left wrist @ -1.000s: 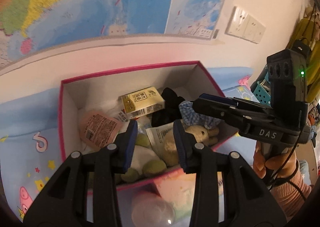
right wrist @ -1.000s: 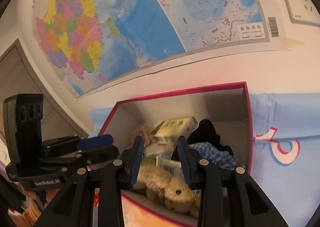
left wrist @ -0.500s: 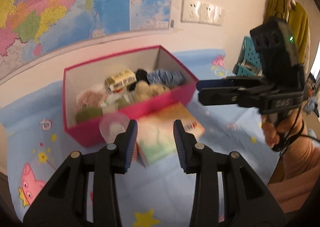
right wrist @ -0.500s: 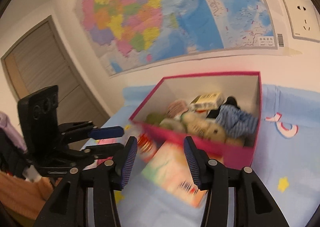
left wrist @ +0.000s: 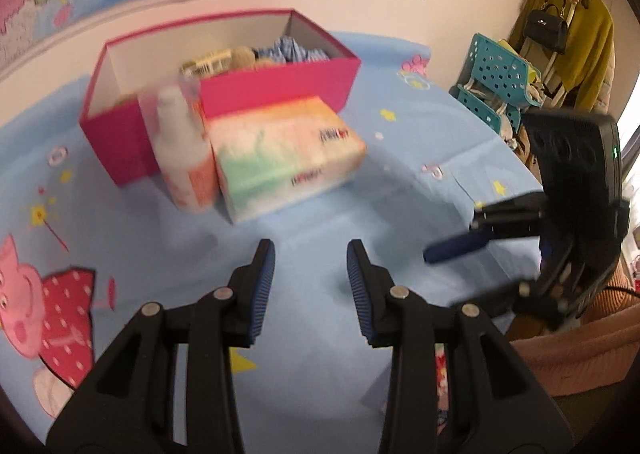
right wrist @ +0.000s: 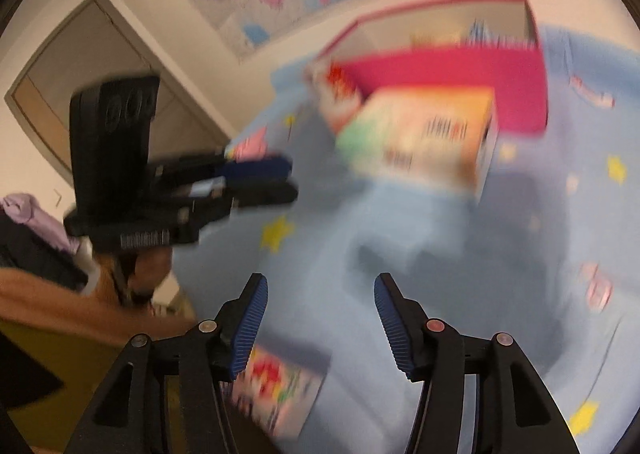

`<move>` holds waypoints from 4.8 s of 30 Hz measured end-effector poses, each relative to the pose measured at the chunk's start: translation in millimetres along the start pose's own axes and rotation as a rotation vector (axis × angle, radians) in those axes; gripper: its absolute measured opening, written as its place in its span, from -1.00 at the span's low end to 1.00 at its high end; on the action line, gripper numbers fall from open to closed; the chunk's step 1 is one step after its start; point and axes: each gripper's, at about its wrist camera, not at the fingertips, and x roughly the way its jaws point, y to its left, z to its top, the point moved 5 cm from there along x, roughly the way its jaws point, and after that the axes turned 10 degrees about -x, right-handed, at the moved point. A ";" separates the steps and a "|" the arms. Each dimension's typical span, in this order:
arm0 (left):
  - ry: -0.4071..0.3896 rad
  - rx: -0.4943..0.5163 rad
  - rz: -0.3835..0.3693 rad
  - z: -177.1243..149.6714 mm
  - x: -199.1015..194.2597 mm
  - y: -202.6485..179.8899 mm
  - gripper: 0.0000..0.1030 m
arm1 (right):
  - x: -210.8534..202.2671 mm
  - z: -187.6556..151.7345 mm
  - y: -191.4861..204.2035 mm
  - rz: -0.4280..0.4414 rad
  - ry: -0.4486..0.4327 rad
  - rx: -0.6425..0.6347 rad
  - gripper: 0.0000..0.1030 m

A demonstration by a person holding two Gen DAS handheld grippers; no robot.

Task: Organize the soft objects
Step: 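Reach the right gripper down and grasp the floral pink tissue pack, then lift the floral tissue pack and carry it into the pink box, then open the right gripper to release the floral pack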

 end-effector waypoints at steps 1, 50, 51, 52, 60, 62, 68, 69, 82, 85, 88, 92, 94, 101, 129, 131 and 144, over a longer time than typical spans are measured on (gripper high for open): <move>0.008 -0.004 -0.001 -2.6 0.6 0.3 -0.24 | 2.1 -4.8 1.8 0.003 0.015 0.002 0.11; 0.170 -0.144 -0.183 -39.9 31.5 7.6 -0.27 | 24.0 7.1 -39.8 -0.037 -0.082 0.188 -0.03; 0.170 -0.143 -0.186 -41.2 30.9 6.1 -0.27 | 26.4 6.5 -38.8 -0.032 -0.078 0.186 -0.03; 0.171 -0.140 -0.184 -40.9 32.2 4.7 -0.27 | 27.8 5.5 -37.8 -0.030 -0.074 0.182 -0.03; 0.151 -0.093 -0.133 -35.8 31.8 -11.4 -0.27 | 30.8 5.2 -25.1 -0.094 -0.056 0.115 -0.20; 0.146 -0.087 -0.138 -33.5 30.2 -13.0 -0.27 | 27.2 7.1 -25.7 -0.101 -0.061 0.110 -0.20; 0.113 -0.080 -0.139 -21.8 23.6 -14.9 -0.27 | 16.8 16.1 -22.4 -0.109 -0.091 0.095 -0.20; 0.108 -0.078 -0.137 -19.6 22.5 -14.8 -0.27 | 14.4 18.6 -21.8 -0.108 -0.098 0.092 -0.20; 0.008 -0.062 -0.131 16.4 3.4 -9.0 -0.27 | -7.7 53.8 -21.6 -0.134 -0.170 0.044 -0.20; -0.010 -0.052 -0.131 26.8 0.7 -8.2 -0.27 | -13.0 64.3 -23.4 -0.145 -0.186 0.029 -0.20; -0.038 -0.041 -0.129 41.8 -3.7 -6.6 -0.27 | -18.2 75.6 -26.5 -0.147 -0.208 0.019 -0.20; -0.065 -0.027 -0.117 60.8 -7.0 -5.5 -0.27 | -23.7 93.6 -32.9 -0.154 -0.232 0.003 -0.20; -0.078 -0.018 -0.111 70.7 -8.6 -4.9 -0.27 | -27.4 101.8 -36.2 -0.158 -0.244 -0.004 -0.20; -0.114 -0.012 -0.100 100.6 -11.2 0.3 -0.27 | -37.1 129.1 -47.7 -0.157 -0.287 -0.016 -0.20; -0.166 -0.034 -0.044 174.8 8.2 36.3 -0.27 | -17.6 208.0 -92.6 -0.206 -0.307 -0.028 -0.20; -0.160 -0.046 -0.048 178.5 11.3 40.8 -0.27 | -13.7 212.1 -96.5 -0.206 -0.302 -0.023 -0.20; -0.132 -0.087 -0.048 194.1 27.8 57.2 -0.27 | 3.4 227.7 -121.5 -0.192 -0.282 0.029 -0.20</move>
